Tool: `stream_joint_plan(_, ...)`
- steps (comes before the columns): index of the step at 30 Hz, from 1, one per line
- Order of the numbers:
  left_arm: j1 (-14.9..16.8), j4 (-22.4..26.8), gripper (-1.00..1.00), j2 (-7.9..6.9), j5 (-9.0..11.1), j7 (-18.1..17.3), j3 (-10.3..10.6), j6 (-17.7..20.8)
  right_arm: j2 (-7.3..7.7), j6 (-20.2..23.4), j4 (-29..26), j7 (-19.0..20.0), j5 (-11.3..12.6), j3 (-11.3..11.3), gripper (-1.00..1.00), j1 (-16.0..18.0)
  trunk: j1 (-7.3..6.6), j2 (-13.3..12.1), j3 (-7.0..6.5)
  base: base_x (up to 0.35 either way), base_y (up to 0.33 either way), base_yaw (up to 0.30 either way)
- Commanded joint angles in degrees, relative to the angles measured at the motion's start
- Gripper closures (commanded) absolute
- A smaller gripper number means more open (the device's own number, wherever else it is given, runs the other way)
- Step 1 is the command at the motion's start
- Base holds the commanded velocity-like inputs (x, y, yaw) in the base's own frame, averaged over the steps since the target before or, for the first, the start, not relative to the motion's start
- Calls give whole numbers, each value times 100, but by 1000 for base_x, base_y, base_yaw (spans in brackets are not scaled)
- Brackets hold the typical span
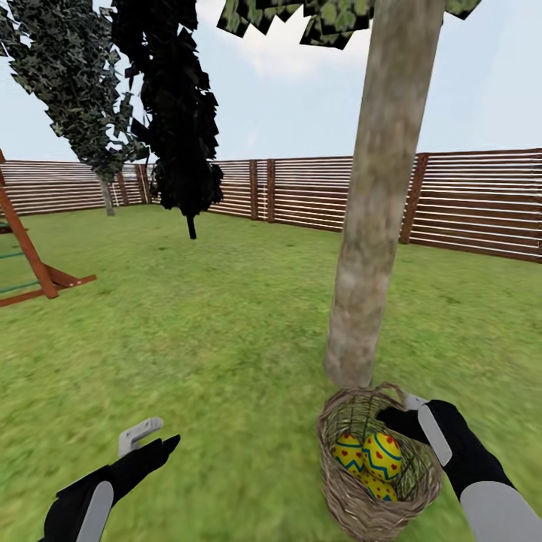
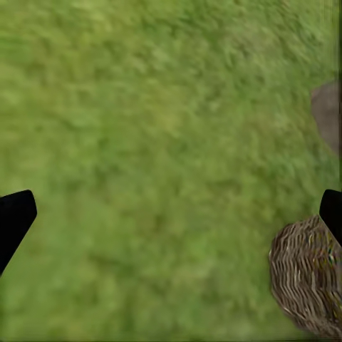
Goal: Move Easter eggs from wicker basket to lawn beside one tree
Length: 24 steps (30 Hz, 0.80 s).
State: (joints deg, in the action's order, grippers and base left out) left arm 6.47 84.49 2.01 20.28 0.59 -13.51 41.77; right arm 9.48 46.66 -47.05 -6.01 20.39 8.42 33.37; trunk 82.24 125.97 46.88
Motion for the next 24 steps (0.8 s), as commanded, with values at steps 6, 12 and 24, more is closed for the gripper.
stream_joint_plan(6,3,6,-100,7,38,15,-11,33,1,21,-6,-58,62,1,-100,5,-1,3,-6,0,36,-262)
stream_joint_plan(12,3,6,-100,3,38,5,-11,33,-5,18,7,-50,55,-6,-100,4,-1,3,-7,0,105,-272)
stream_joint_plan(24,3,6,-100,2,38,-5,-11,25,1,-119,15,-58,50,-3,-100,3,-1,3,-7,106,213,-273)
